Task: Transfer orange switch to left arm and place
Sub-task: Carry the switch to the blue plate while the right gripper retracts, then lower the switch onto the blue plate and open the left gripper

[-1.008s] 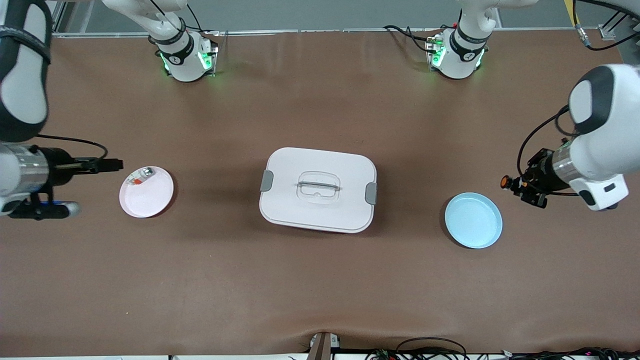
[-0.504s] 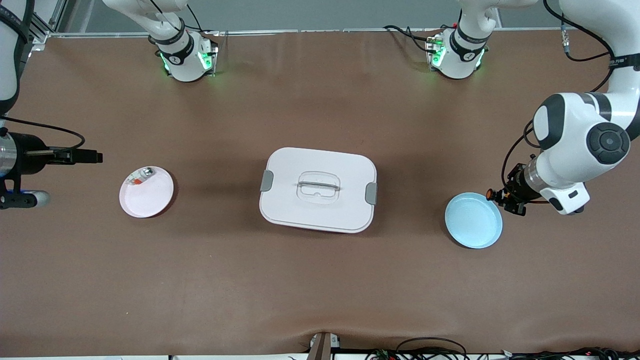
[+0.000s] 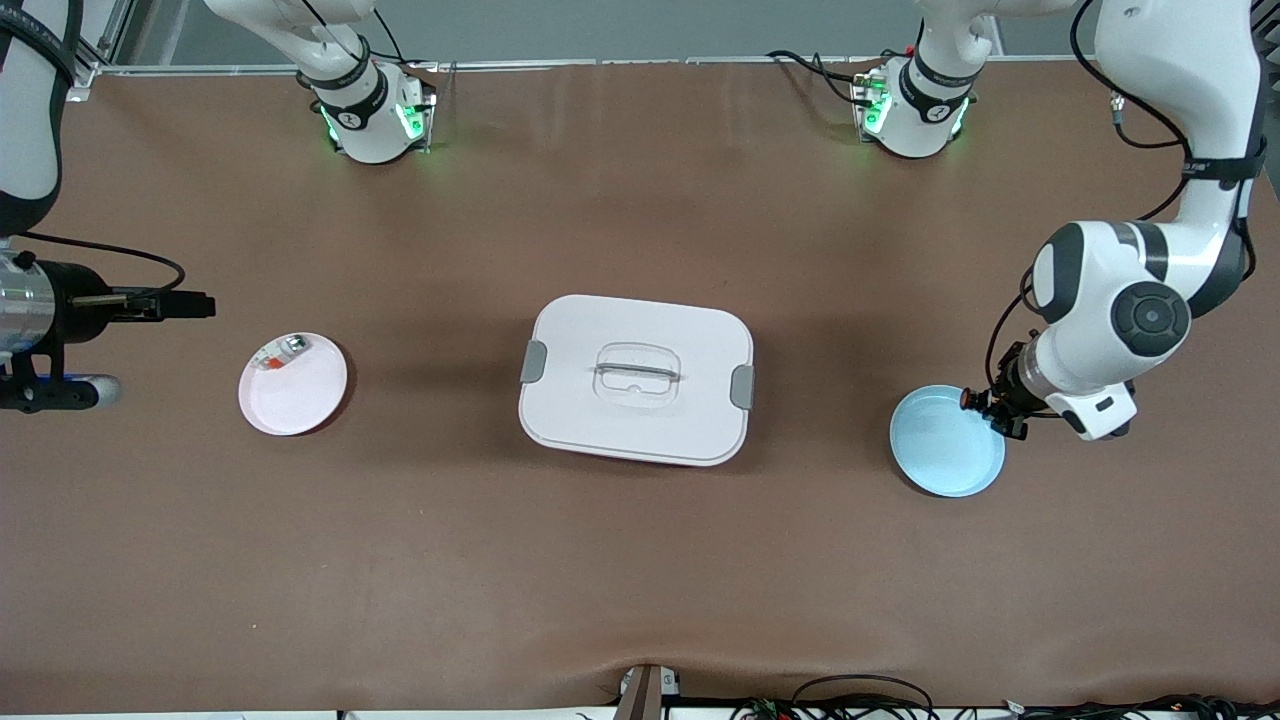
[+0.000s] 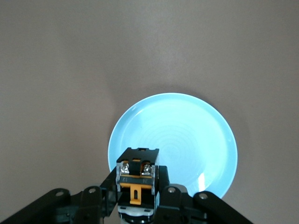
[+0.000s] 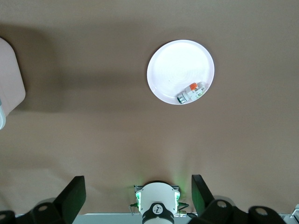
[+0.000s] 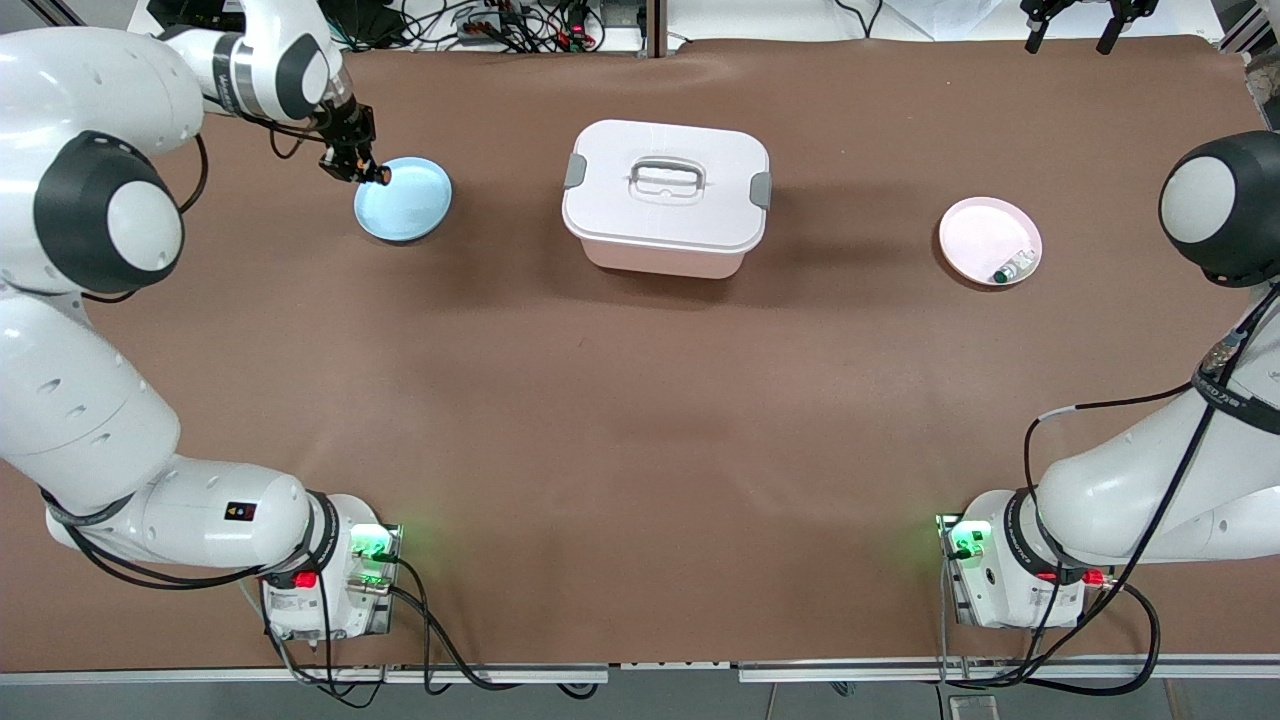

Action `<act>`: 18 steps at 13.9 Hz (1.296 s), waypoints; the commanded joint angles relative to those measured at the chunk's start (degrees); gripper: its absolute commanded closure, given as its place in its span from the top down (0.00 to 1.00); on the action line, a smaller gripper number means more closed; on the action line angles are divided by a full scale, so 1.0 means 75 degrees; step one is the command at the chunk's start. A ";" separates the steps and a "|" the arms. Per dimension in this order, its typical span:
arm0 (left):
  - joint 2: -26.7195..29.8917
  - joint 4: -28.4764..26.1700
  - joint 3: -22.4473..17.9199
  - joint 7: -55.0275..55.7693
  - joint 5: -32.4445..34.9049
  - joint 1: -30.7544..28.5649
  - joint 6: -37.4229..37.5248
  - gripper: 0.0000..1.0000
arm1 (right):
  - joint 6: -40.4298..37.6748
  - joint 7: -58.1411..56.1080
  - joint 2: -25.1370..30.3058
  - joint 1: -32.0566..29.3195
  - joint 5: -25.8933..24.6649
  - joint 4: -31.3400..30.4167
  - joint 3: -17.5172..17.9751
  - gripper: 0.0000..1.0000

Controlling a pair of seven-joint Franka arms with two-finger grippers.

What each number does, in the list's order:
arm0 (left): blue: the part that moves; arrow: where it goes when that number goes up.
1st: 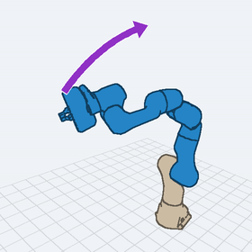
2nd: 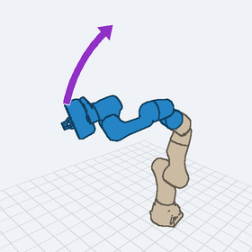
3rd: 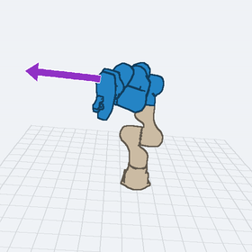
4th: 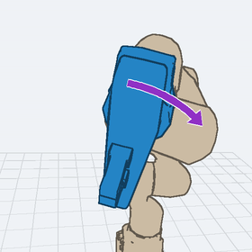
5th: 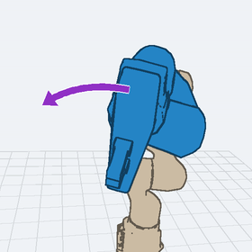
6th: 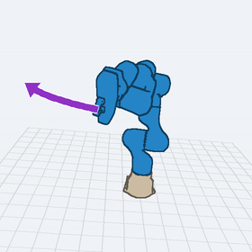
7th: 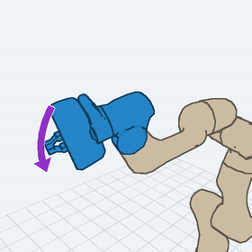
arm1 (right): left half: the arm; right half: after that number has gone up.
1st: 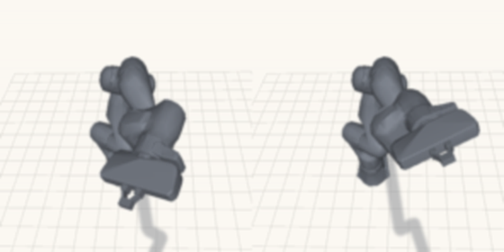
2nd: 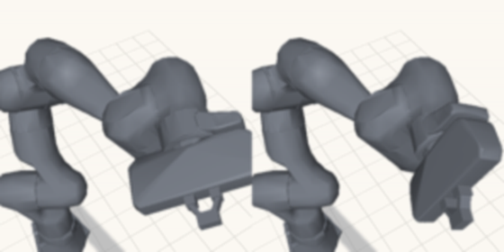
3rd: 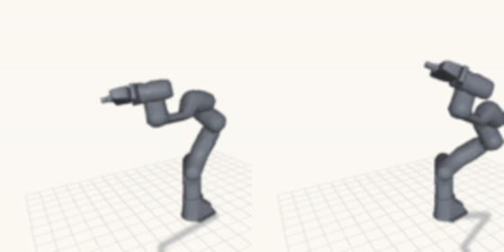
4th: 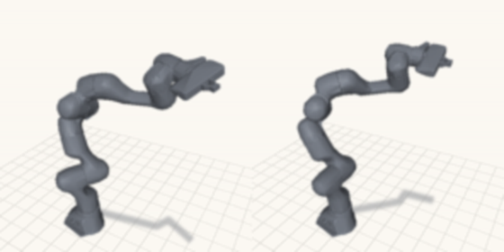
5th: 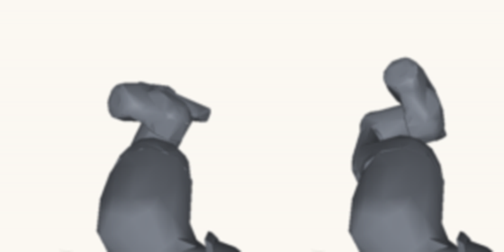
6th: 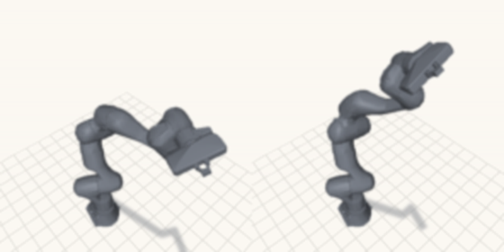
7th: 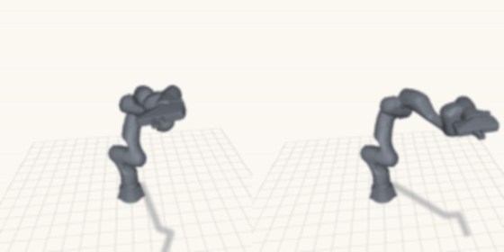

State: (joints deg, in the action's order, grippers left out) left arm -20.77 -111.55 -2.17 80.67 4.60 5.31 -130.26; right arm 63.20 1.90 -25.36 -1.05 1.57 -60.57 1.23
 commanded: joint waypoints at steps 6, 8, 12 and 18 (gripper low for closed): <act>-0.1026 0.0704 0.0043 0.0177 0.0184 0.0018 -0.0059 0.00 | -0.0328 0.0050 0.0322 0.0162 -0.1498 0.0026 0.0117 1.00; -0.1225 0.0845 0.0043 0.0177 0.0172 0.0018 -0.0046 0.00 | -0.0340 0.0028 0.0405 0.0315 -0.1463 0.0026 0.0105 1.00; -0.1565 0.0986 0.0054 0.0177 0.0125 -0.0005 -0.0058 0.00 | -0.0961 0.0016 0.0499 0.0351 -0.1113 0.0002 0.0070 1.00; -0.1859 0.0974 0.0078 0.0154 0.0114 -0.0122 -0.0058 0.00 | -0.0763 0.0004 0.0604 -0.0441 0.0322 0.0026 0.0000 1.00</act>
State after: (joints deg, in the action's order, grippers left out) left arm -33.95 -105.38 -1.96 80.82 4.60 5.11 -131.32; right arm 56.79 2.01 -22.26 1.00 -3.29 -60.13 1.18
